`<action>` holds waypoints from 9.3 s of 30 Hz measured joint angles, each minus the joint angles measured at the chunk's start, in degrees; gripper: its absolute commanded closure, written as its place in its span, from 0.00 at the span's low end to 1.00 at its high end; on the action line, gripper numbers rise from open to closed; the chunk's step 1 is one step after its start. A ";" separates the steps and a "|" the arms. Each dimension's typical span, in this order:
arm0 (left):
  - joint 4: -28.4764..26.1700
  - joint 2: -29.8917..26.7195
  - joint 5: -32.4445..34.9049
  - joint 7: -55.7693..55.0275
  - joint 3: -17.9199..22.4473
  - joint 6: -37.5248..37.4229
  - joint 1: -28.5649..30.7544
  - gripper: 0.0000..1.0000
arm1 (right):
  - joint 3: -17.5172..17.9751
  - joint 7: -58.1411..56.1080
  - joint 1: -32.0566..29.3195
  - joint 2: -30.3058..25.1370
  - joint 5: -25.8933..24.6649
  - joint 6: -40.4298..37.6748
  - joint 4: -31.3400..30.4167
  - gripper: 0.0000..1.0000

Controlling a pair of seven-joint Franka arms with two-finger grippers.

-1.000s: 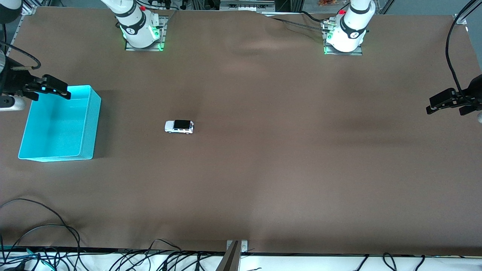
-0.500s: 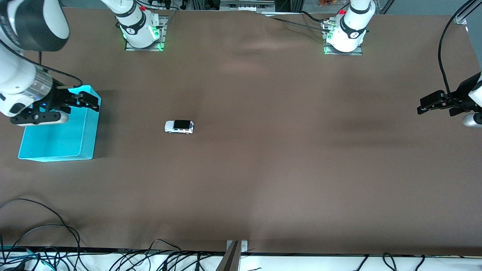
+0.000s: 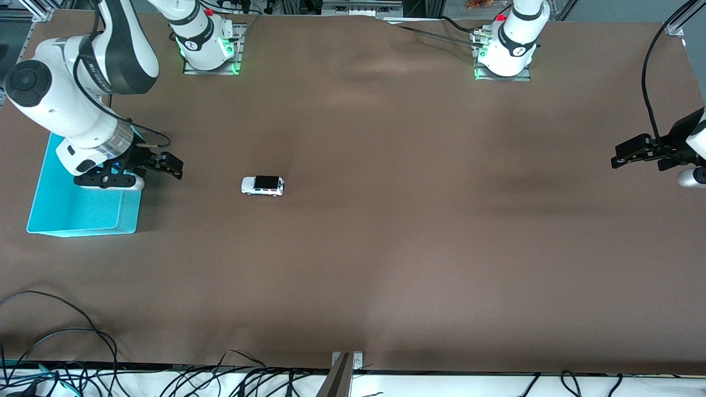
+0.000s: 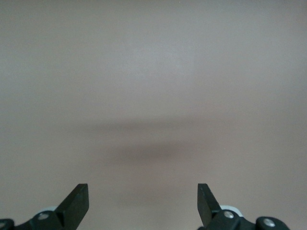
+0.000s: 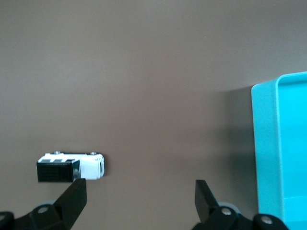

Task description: Wind and store white jeep toy

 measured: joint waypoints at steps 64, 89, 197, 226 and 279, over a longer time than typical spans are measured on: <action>0.00 0.71 0.00 0.00 0.05 -0.47 0.04 0.00 | 0.93 90.51 17.80 13.82 0.08 20.21 -8.10 0.00; 0.00 0.71 0.00 0.00 0.04 -0.54 0.04 0.00 | 0.57 95.29 19.43 18.73 0.08 23.74 -8.10 0.00; 0.00 0.99 0.00 0.00 0.00 -0.71 0.01 0.00 | -40.83 -19.11 8.47 8.07 -5.65 -1.61 -7.87 1.00; 0.00 1.10 0.00 0.00 -0.06 -0.86 -0.03 0.00 | -40.69 -20.45 4.22 22.56 -5.71 14.97 -8.23 0.23; -0.05 1.27 0.00 0.00 -0.06 -0.87 -0.04 0.00 | -31.94 -18.54 4.47 4.76 -5.71 -27.52 5.22 0.00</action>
